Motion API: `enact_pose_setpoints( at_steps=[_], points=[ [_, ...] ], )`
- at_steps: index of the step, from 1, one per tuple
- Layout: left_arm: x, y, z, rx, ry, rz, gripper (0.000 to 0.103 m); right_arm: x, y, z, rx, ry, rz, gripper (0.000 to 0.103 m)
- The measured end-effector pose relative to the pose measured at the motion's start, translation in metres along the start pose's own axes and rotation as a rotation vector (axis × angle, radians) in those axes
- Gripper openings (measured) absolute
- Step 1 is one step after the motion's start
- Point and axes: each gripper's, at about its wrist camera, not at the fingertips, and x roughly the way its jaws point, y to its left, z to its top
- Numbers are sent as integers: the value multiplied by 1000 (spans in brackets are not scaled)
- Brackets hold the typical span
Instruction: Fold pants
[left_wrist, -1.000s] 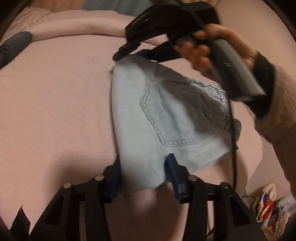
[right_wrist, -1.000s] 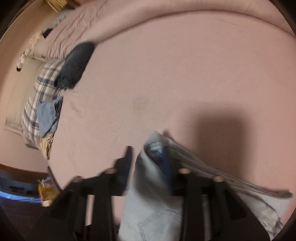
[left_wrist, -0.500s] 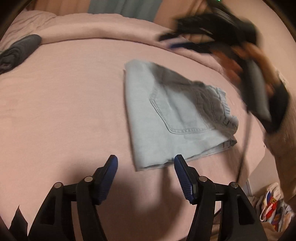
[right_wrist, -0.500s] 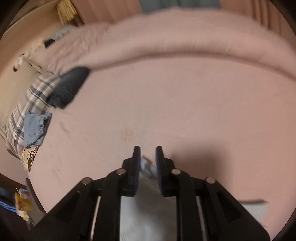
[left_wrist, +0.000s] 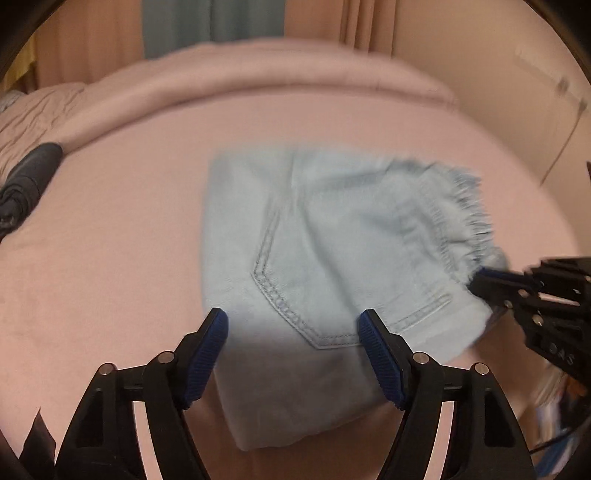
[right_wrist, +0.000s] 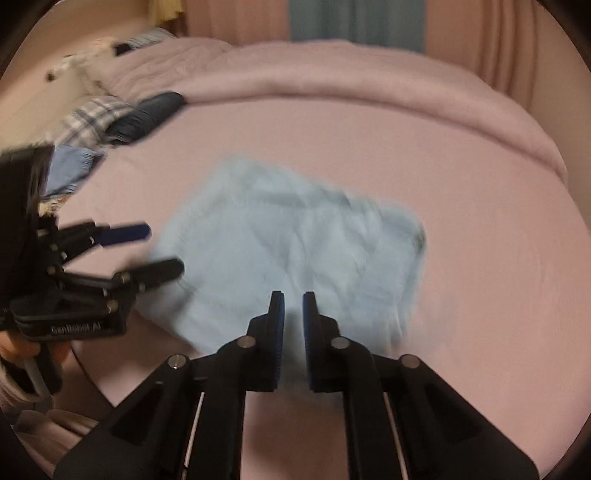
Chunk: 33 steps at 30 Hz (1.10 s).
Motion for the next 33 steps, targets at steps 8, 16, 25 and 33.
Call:
enact_pose_setpoints(
  at_steps=[8,16,25,33],
  points=[
    [-14,27,-9,-105,32,4,86,25,-48,-15,295,31,180,5],
    [-38,41,-33,-210,15,-12,92,0,-76,-22,498,-83,419,69],
    [-43,44,-33,-211,-11,23,99,2,-91,-20,524,-86,307,73],
    [-32,49,-29,-248,22,5,100,0,-106,-38,553,-33,294,75]
  ],
)
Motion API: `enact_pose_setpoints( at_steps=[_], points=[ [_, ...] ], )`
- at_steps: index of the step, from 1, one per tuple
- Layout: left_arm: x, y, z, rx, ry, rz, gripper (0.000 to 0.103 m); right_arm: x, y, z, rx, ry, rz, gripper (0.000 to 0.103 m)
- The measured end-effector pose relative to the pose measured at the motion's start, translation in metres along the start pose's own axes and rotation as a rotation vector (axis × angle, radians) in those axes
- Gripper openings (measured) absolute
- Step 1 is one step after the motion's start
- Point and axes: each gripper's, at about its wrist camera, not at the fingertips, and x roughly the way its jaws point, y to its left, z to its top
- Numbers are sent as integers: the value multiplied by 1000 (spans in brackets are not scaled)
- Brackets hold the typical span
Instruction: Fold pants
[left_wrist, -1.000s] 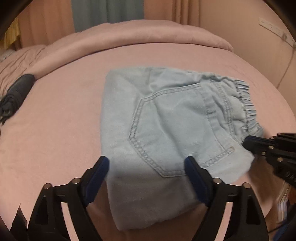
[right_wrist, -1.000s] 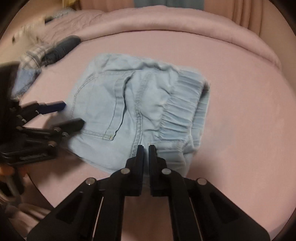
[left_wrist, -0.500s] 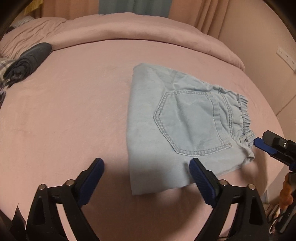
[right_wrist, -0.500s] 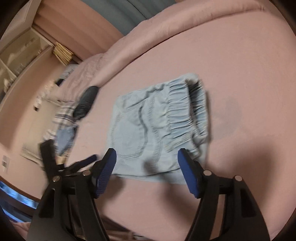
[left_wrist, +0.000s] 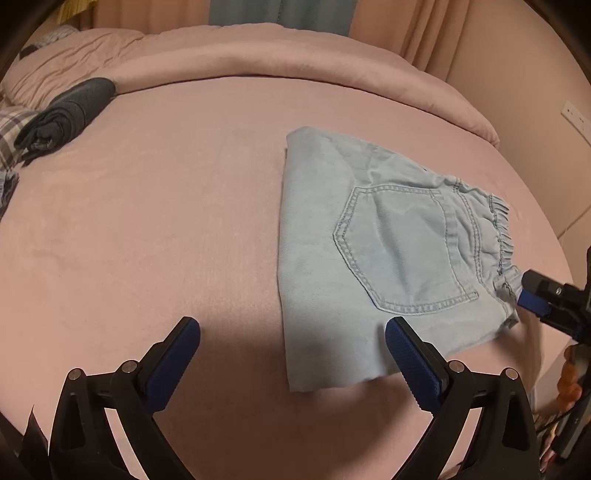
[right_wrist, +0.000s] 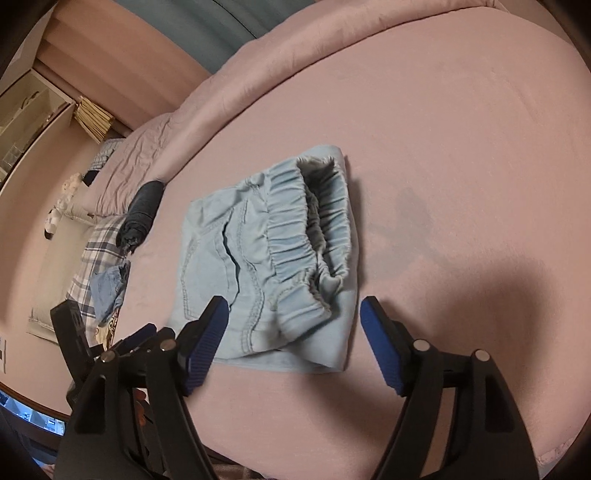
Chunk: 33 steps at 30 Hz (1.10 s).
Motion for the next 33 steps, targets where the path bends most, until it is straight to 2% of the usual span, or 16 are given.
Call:
enact_pose_setpoints(
  at_steps=[3,7,18,24,33],
  points=[
    [2,1,2,-12,7,-10,101,8,2,1,-11,23,-28,76],
    [10,11,7,-51,45,-58,102,19,5,-1,-23,52,-53,79],
    [21,20,19,-88,70,-112,102,28,12,5,-37,57,-78,83],
    [27,21,28,-106,83,-185,102,35,18,8,-62,61,-88,84],
    [37,16,40,-69,96,-191,102,51,29,9,-98,54,-106,89]
  ],
)
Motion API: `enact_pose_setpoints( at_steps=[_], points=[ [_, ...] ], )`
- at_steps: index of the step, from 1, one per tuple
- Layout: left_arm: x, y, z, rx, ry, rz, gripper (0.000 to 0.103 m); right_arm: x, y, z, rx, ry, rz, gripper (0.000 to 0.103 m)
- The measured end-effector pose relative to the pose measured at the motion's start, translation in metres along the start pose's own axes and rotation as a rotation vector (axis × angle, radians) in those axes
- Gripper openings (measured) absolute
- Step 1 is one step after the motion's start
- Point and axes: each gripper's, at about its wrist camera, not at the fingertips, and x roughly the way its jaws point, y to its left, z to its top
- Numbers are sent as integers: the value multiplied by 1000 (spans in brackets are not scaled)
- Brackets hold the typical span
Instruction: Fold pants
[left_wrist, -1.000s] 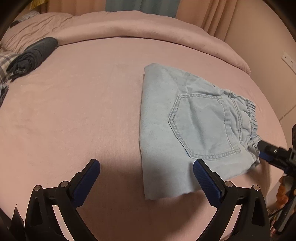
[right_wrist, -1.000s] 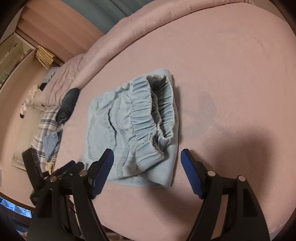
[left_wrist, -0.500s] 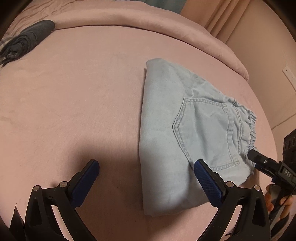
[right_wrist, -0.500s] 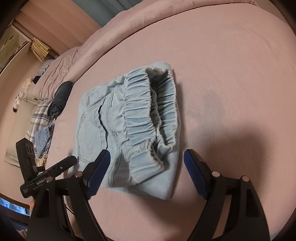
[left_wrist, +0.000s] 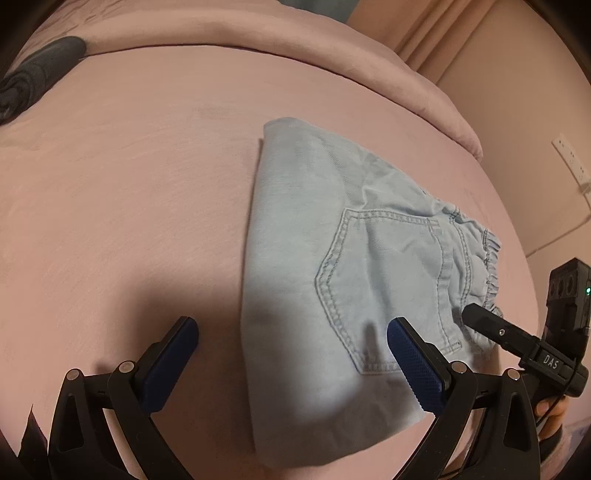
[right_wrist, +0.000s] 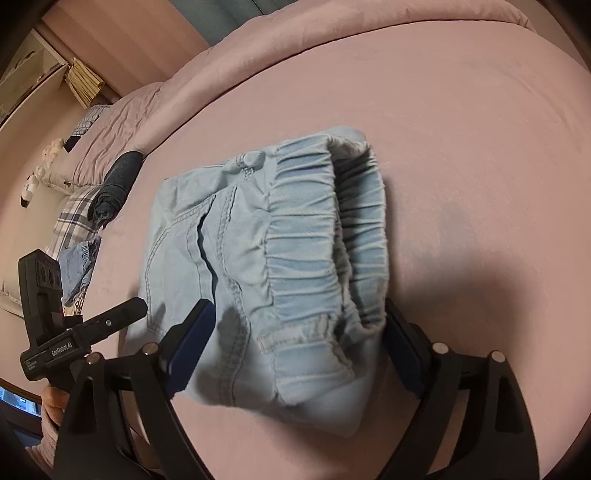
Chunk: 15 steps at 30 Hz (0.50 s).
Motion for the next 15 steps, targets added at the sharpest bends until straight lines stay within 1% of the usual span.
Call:
enact_pose_setpoints(
  at_steps=[5,11,15],
  points=[
    [10,-15,9,45,4,32,101,5,4,2,-8,-10,-18,89],
    [16,-23,8,91,9,57,100,12,18,-1,-106,-19,-94,85],
    [20,-26,9,109,11,69,98,14,18,-1,-125,-23,-104,83]
  ],
)
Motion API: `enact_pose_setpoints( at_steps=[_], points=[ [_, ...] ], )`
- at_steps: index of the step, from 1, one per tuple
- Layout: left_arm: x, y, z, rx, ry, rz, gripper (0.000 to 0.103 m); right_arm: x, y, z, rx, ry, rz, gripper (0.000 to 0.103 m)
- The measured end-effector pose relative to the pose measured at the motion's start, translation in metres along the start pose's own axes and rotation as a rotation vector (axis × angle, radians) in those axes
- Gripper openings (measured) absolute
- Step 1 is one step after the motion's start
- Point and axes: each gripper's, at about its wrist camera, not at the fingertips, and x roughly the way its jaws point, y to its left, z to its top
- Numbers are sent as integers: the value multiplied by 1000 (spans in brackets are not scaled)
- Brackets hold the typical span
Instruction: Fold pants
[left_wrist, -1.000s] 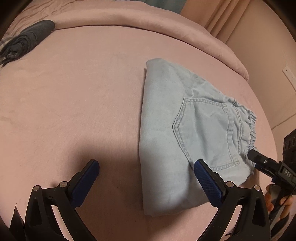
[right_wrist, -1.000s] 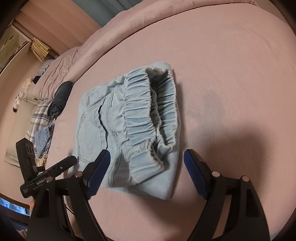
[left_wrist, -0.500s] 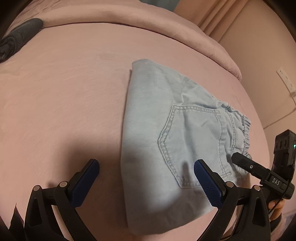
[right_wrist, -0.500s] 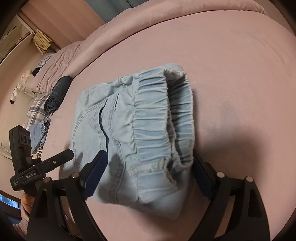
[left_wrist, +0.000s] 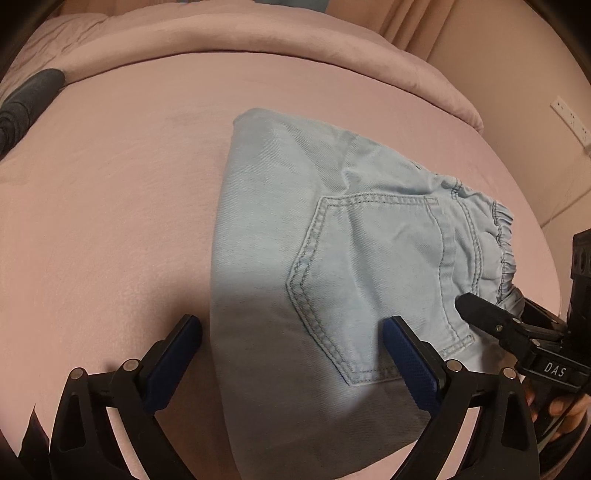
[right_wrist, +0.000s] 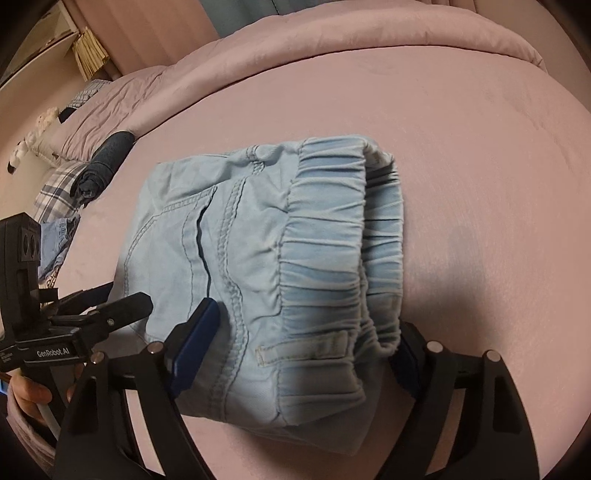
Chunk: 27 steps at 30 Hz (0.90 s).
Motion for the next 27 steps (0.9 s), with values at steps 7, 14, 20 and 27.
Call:
enact_pose_setpoints(
  at_steps=[7,14,20,27],
  points=[
    [-3,-3,3,10,-7,-18,77,0,-1,0,-8,-19,-10,73],
    [-2,-13,4,5,-17,23,61,-4,2,-3,-16,-26,-18,65],
    [1,-39,6,68,-48,103,50,-7,6,-6,-24,-36,-44,56],
    [5,-48,12,97,-61,135,42,-11,18,-8,-61,-47,-96,51]
  ],
)
